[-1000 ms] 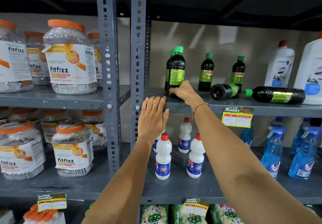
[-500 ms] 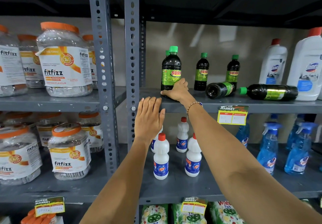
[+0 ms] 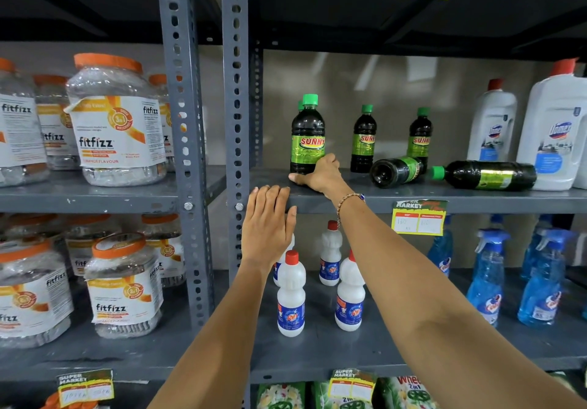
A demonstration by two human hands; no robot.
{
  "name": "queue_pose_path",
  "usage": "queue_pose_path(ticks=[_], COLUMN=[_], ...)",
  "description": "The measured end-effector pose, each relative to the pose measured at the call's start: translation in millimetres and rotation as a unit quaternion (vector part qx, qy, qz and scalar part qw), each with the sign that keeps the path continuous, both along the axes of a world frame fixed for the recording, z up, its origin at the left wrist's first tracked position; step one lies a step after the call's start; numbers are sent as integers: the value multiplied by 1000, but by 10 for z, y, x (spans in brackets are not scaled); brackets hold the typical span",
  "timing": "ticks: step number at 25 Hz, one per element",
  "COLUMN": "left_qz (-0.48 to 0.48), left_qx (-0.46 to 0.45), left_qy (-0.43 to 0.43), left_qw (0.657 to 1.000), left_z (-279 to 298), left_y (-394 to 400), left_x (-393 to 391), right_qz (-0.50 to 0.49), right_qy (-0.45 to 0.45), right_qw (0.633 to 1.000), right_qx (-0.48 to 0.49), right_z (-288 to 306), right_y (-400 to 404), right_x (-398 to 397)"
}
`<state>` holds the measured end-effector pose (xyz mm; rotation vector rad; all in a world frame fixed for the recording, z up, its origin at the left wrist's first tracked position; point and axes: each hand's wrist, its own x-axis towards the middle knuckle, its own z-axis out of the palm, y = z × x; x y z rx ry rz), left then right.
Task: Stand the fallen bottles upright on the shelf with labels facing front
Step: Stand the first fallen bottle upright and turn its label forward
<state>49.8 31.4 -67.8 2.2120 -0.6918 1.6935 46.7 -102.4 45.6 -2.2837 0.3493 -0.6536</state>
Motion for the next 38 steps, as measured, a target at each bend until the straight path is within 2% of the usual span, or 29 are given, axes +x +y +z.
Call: queue_pose_path(ticks=[3, 7, 11, 15, 16, 18, 20, 22, 38], left_qz=[-3, 0, -12, -81, -94, -126, -138, -156, -200], left_qx=[2, -10, -96, -109, -109, -103, -44, -28, -128], left_qy=[-2, 3, 66, 215, 276, 428, 497, 478, 410], left_qw=[1000, 1000, 993, 967, 950, 889, 855, 864, 881], left_z=[3, -1, 243, 801, 936, 1138, 1219, 1216, 1016], left_y=[-11, -22, -184, -259, -260, -276, -292, -313, -59], left_x=[0, -17, -187, -162, -104, 18, 121, 210, -247], right_qz=[22, 18, 54, 62, 61, 61, 66, 67, 137], right_qy=[-12, -13, -8, -55, -61, -57, -54, -56, -57], right_qw=[999, 999, 997, 993, 993, 993, 993, 992, 983], right_qx=[42, 24, 44, 80, 85, 79, 78, 87, 107], right_z=[-6, -12, 16, 8, 5, -5, -17, -17, -40], right_y=[-20, 6, -129, -333, -361, -385, -382, -394, -275], right_x=[-16, -23, -48, -47, -30, 6, 25, 32, -512])
